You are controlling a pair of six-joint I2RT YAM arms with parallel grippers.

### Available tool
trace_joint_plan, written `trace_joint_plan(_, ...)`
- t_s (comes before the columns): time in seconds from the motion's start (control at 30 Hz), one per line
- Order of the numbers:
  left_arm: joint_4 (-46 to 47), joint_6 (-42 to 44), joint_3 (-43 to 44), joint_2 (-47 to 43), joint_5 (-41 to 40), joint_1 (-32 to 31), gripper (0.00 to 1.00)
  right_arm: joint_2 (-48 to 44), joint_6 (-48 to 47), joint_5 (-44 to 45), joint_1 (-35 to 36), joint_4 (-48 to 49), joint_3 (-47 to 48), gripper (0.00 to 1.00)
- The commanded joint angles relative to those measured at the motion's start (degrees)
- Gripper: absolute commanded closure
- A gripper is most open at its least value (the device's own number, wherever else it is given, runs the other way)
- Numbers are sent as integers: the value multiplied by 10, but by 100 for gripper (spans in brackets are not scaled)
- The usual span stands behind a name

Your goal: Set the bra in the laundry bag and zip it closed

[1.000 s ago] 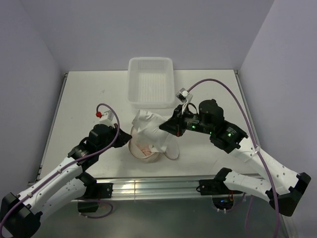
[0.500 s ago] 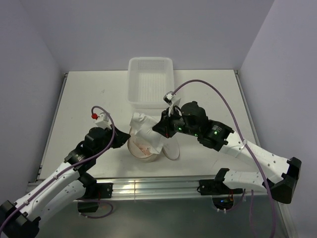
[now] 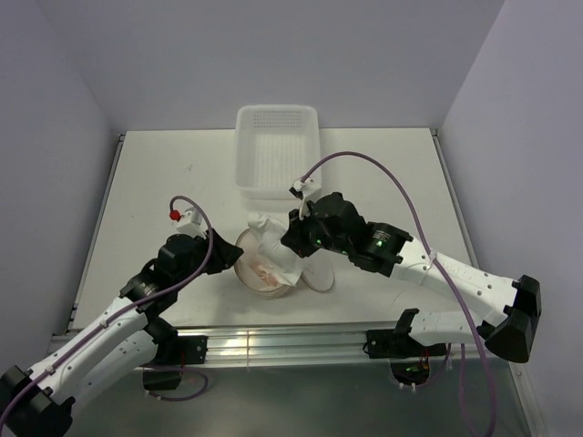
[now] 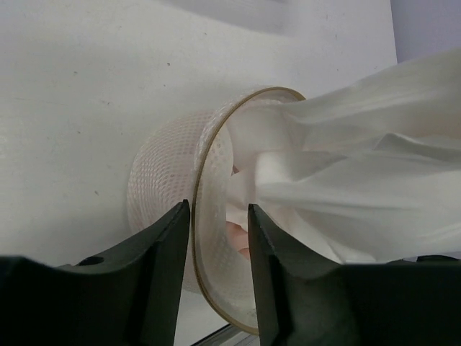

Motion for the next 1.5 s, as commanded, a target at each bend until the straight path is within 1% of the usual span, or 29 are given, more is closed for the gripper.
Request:
trace_joint_plan(0.0,-21,-2,5,-35,-19,-1,55,-16,-10,28,3,-3,29,100)
trace_joint_plan(0.1,-34,-8,-1,-52,-24,-1,55,-10,-10,15,3,-5,27,100)
trace_joint_plan(0.17,-46,-8,-2,-51,-23,-2,56,-10,-10,17,3,-2,23,100)
trace_joint_plan(0.2,-48,-9,-3,-51,-24,-1,58,-11,-10,18,3,-4,24,100)
trace_joint_plan(0.23,-50,-11,-8,-51,-22,-2,63,-16,-10,20,3,-7,24,100)
trace_joint_plan(0.33,-42,-7,-10,-49,-9,-2,70,-25,-12,27,3,-2,27,100)
trace_joint_plan(0.47,-25,-1,-8,-29,-3,-1,73,-22,-12,18,3,-7,30,100)
trace_joint_plan(0.57,-14,7,-3,-11,-4,-2,76,-22,-10,13,3,1,23,100)
trace_joint_plan(0.63,-1,7,-4,-4,-3,-2,83,-21,-9,2,3,1,20,100)
trace_joint_plan(0.67,5,6,-4,-3,-2,-2,89,-22,-8,1,4,2,17,100)
trace_joint_plan(0.7,8,7,-3,-3,-2,-2,99,-23,-5,0,4,4,16,100)
trace_joint_plan(0.77,14,9,3,-3,3,-2,100,-20,-4,0,4,9,15,100)
trace_joint_plan(0.8,16,11,4,-5,3,-1,100,-16,-6,-14,6,8,17,100)
trace_joint_plan(0.93,27,1,6,-40,15,-2,100,20,-12,-17,25,4,42,100)
trace_joint_plan(1.07,35,-11,-9,-73,23,-1,100,48,-11,-21,31,19,41,100)
trace_joint_plan(1.17,48,-18,-18,-73,25,-1,100,71,-6,-34,34,37,32,100)
trace_joint_plan(1.3,60,-23,-19,-76,23,-2,100,105,-10,-47,40,35,28,100)
trace_joint_plan(1.47,73,-16,-11,-95,24,-1,100,148,-13,-39,40,18,39,100)
